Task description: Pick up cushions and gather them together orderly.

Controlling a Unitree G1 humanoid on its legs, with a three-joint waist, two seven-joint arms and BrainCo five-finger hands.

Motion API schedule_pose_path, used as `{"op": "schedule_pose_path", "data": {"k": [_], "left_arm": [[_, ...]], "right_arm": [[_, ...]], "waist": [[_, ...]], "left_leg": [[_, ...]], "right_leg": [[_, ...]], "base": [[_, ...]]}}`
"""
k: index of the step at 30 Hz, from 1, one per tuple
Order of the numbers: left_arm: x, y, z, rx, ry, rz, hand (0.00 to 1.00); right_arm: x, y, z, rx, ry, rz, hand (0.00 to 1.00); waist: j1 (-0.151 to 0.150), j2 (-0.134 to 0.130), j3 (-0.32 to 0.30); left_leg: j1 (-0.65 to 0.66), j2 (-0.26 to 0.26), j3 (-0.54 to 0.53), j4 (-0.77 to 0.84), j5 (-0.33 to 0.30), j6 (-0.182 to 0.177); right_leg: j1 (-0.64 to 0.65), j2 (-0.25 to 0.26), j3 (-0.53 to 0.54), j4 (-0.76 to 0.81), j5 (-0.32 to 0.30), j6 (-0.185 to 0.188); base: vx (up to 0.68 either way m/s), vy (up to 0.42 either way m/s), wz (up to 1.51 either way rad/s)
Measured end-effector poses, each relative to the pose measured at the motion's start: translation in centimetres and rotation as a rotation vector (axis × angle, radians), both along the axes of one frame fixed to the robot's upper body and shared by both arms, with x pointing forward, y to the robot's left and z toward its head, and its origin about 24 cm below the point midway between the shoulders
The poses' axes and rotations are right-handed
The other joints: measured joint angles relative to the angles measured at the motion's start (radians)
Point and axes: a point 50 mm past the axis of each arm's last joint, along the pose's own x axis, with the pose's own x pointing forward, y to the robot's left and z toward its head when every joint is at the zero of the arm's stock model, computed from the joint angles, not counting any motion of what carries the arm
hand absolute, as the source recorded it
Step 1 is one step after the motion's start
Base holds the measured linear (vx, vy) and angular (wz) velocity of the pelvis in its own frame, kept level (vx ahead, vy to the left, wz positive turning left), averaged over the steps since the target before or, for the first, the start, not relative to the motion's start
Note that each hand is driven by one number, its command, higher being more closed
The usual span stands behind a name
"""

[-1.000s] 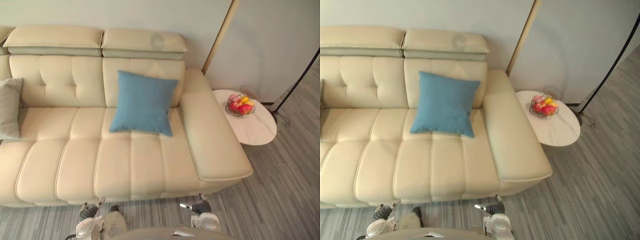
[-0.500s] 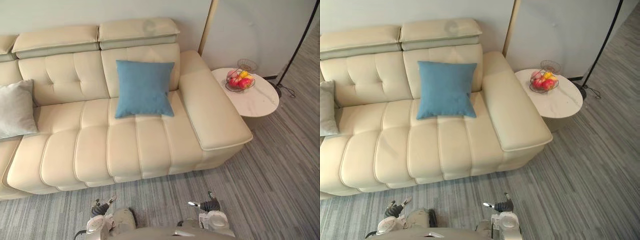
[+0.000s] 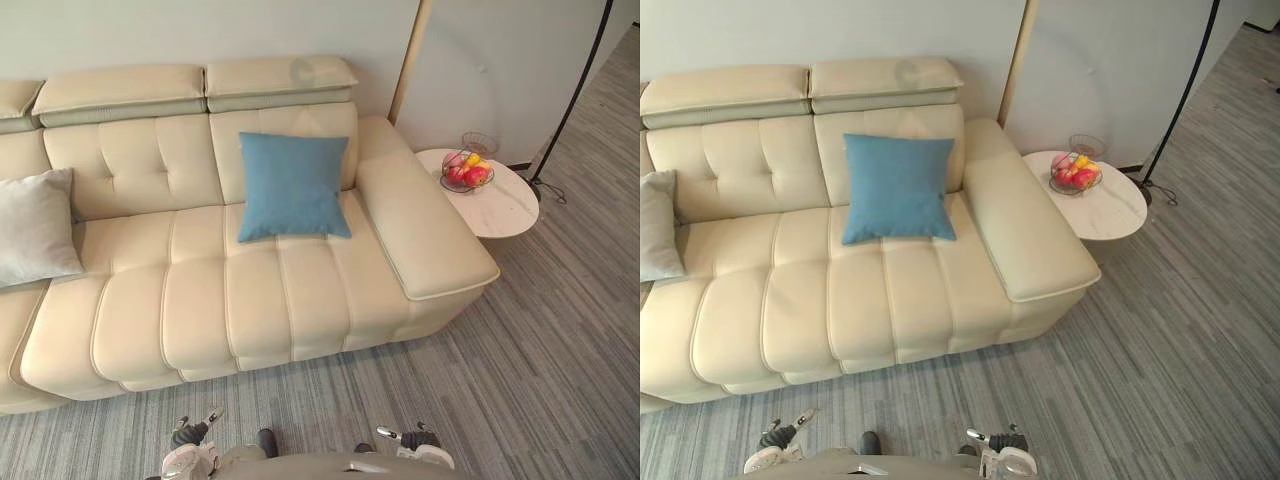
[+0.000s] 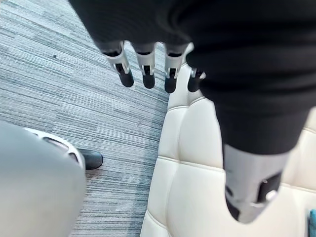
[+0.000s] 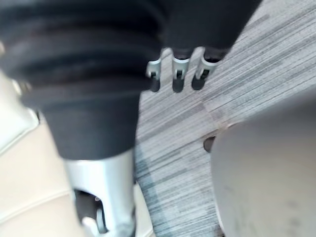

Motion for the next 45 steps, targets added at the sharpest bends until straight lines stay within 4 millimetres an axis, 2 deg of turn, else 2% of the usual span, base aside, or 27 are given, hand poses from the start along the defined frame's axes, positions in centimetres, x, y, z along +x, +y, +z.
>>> {"op": "schedule_pose_path", "data": {"k": [4,7,8,9,24,31,36,42,45], "left_arm": [[-0.1,0.2,-0.1,0.001,0.011,0.004,0.00],[-0.2,0.3,-0.2,-0.006,0.015,0.009,0.00],[-0.2,0.4,-0.1,-0.004,0.016,0.009,0.00],[-0.3,0.7,-0.2,-0.012,0.022,0.009,0.00],[-0.3,0.7,-0.2,-0.011,0.022,0.006,0.00],[0.1,0.6,-0.1,-0.004,0.021,-0.097,0.00],[0.4,0.6,-0.1,0.006,0.029,-0.173,0.00],[0.0,1.0,-0.3,0.013,0.059,-0.208,0.00],[-0.3,1.3,-0.3,0.018,0.067,-0.211,0.00]], "right_arm": [[-0.2,-0.2,-0.1,-0.001,0.008,-0.020,0.00],[0.0,0.0,-0.2,0.008,0.018,-0.019,0.00],[-0.1,-0.1,-0.2,0.009,0.019,-0.023,0.00],[1.4,-0.8,0.1,-0.018,0.023,0.023,0.00],[1.4,-0.8,0.1,-0.018,0.024,0.023,0.00],[0.6,-0.5,-0.3,0.022,0.048,-0.016,0.00],[0.4,-0.6,-0.4,0.054,0.039,-0.083,0.00],[0.5,-0.8,-0.4,0.055,0.034,-0.093,0.00],[0.1,-1.4,-0.3,0.052,0.032,-0.136,0.00]], "waist": [[0.005,0.003,-0.003],[0.004,-0.002,-0.005],[0.005,-0.002,-0.005],[-0.007,0.017,0.022],[-0.006,0.017,0.022],[-0.010,0.018,0.022],[-0.021,0.022,0.025],[-0.034,0.036,0.037],[-0.038,0.038,0.063]], "left_leg": [[0.042,-0.003,-0.032,-0.057,0.078,0.026],[0.051,-0.011,-0.036,-0.056,0.081,0.039],[0.054,-0.013,-0.037,-0.056,0.080,0.039],[0.091,-0.010,-0.063,-0.065,0.058,0.029],[0.091,-0.011,-0.065,-0.065,0.058,0.029],[0.091,-0.005,-0.080,-0.065,0.054,0.026],[0.105,0.004,-0.062,-0.058,0.051,0.020],[0.140,0.034,0.026,-0.057,0.035,-0.002],[0.123,0.071,0.087,0.060,-0.035,-0.019]], "right_leg": [[0.024,0.017,0.008,-0.019,0.009,0.001],[0.047,0.017,0.012,-0.044,0.025,0.019],[0.053,0.016,0.012,-0.049,0.028,0.022],[0.109,0.024,0.015,-0.078,0.016,0.019],[0.110,0.024,0.012,-0.079,0.015,0.019],[0.136,0.021,-0.032,-0.102,0.017,0.030],[0.152,0.028,-0.039,-0.122,0.034,0.051],[0.148,0.055,0.020,-0.142,0.062,0.041],[0.131,0.077,0.099,-0.125,0.068,0.033]], "base": [[0.09,-0.006,-0.09],[0.11,0.006,-0.05],[0.08,0.010,0.02],[0.05,0.007,0.01],[0.00,0.000,0.00],[0.01,-0.020,0.10],[0.04,-0.041,-0.09],[-0.02,-0.050,-0.46],[-0.06,-0.046,-0.73]]}}
